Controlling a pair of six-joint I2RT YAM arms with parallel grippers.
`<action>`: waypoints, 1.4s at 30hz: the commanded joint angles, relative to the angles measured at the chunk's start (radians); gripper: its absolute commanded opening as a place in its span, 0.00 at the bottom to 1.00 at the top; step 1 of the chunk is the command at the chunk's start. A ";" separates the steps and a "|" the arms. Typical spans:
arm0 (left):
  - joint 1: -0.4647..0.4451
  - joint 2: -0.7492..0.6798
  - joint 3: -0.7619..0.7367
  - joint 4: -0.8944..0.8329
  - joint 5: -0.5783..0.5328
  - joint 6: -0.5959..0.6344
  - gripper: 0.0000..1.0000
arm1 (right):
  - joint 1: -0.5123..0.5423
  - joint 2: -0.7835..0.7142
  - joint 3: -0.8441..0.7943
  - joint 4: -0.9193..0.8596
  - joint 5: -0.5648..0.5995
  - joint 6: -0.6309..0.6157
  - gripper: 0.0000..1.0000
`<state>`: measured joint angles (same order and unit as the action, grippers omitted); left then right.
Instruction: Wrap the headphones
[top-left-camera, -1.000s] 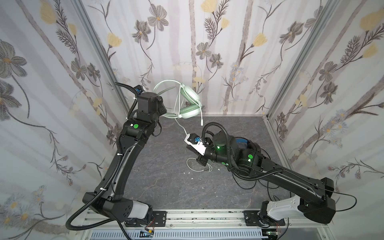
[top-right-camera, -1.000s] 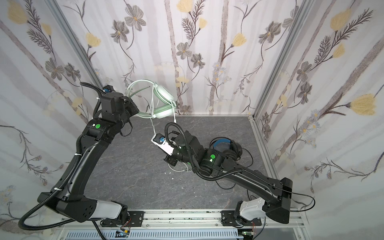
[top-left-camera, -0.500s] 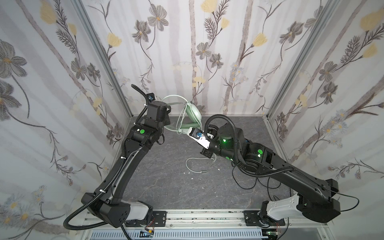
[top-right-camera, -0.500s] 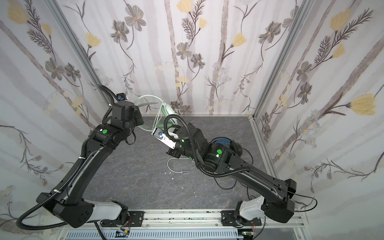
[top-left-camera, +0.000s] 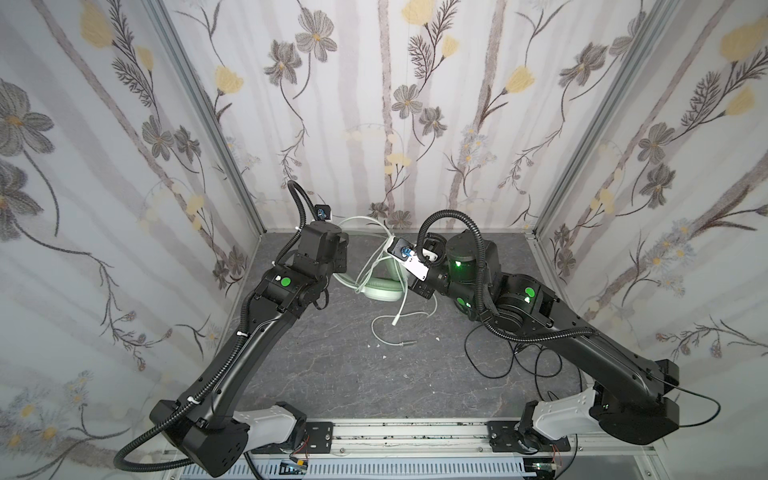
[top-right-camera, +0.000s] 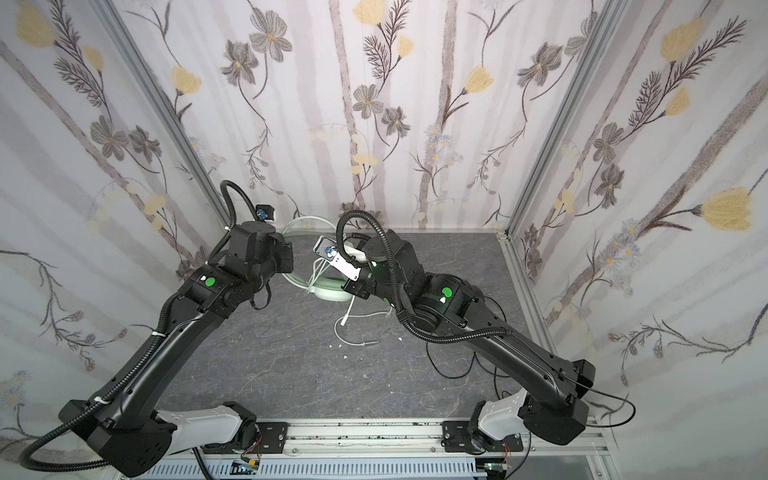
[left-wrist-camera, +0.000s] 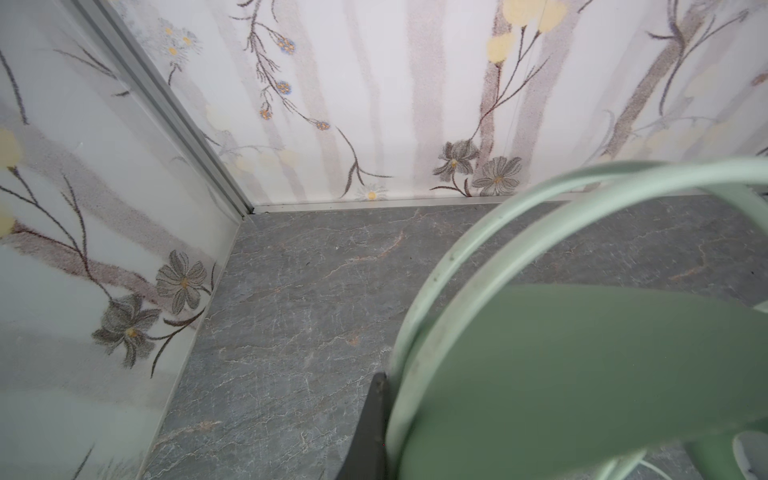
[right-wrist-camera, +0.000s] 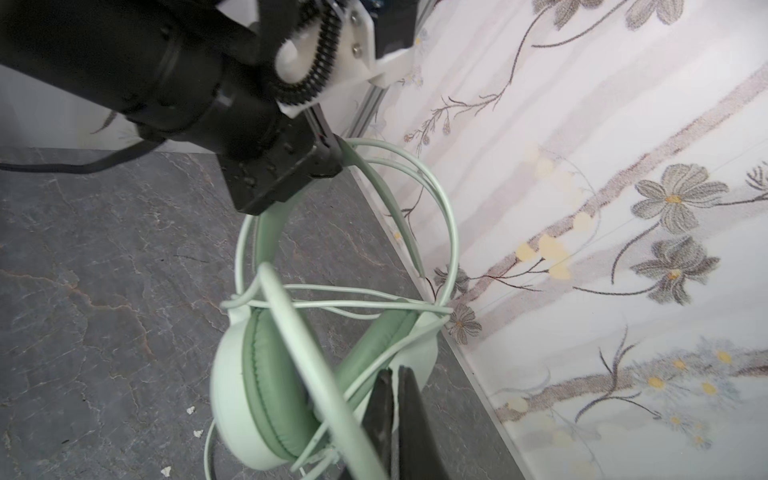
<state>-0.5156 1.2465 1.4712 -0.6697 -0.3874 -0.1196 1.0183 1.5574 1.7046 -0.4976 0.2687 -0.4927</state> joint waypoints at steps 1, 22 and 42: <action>0.001 -0.019 0.000 0.024 0.158 0.043 0.00 | -0.030 0.006 0.026 0.019 0.026 -0.019 0.00; 0.000 -0.057 -0.032 0.005 0.410 0.022 0.00 | -0.232 0.072 0.046 0.007 0.044 0.137 0.00; 0.000 -0.043 0.068 0.021 0.460 -0.037 0.00 | -0.332 -0.019 -0.216 0.215 -0.114 0.273 0.17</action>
<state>-0.5163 1.1995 1.5158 -0.7029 0.0360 -0.1162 0.6914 1.5547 1.5223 -0.4004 0.1963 -0.2588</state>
